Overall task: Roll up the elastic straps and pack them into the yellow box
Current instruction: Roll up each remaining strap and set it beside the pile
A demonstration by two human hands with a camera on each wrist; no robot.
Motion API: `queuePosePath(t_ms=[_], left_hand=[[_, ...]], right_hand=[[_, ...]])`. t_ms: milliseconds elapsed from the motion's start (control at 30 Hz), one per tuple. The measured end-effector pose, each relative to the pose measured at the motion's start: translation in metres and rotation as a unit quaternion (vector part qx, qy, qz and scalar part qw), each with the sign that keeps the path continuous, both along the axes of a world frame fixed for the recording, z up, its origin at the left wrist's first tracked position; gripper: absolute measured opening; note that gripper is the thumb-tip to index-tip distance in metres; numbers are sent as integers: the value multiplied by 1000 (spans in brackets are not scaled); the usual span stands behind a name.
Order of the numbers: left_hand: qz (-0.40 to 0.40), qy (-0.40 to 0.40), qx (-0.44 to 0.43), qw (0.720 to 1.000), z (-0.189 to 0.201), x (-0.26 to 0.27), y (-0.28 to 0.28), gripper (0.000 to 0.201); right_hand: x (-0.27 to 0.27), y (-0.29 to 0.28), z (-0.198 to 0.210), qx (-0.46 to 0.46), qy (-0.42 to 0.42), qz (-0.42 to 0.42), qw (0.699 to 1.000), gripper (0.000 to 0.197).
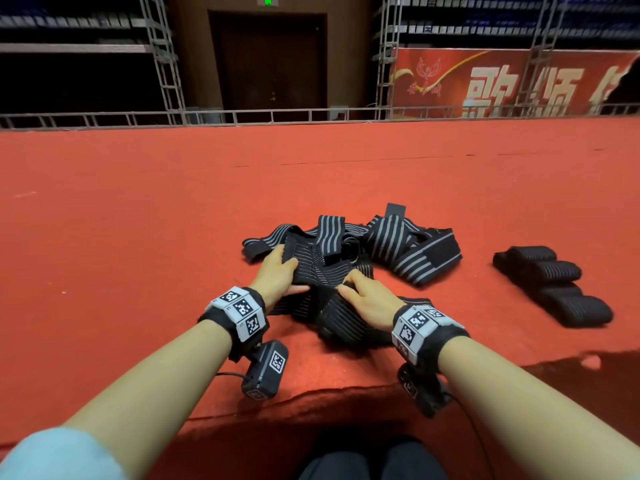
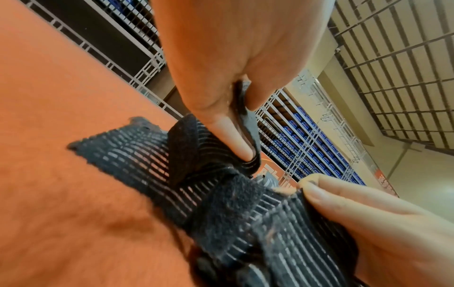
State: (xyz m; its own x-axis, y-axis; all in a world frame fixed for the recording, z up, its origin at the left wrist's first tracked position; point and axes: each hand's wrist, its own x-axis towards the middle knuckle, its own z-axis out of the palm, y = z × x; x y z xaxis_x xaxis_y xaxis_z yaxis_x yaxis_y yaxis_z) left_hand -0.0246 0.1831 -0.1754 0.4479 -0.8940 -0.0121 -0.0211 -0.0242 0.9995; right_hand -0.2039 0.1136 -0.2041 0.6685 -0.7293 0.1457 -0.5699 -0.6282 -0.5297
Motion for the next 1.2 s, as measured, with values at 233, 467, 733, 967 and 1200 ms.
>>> queuePosePath(t_ms=[233,467,733,967,1200], left_hand=[[-59,77,64,993,-48,-46,-3,26],[-83,105,127,983,-33,-40,-5,35],[108,-243,-24,964,89,3,-2,22],[-182,-52,-32,981,73,-22,16,20],[-249,3,21,968,67,-29,18,20]], right_hand=[[-6,0,2,12,-208,-10,978,11],[-34,-14,67,113,-490,-100,858,6],[-34,-18,65,163,-442,-25,882,12],[-9,3,80,152,-422,30,893,14],[-18,8,80,139,-406,13,903,8]])
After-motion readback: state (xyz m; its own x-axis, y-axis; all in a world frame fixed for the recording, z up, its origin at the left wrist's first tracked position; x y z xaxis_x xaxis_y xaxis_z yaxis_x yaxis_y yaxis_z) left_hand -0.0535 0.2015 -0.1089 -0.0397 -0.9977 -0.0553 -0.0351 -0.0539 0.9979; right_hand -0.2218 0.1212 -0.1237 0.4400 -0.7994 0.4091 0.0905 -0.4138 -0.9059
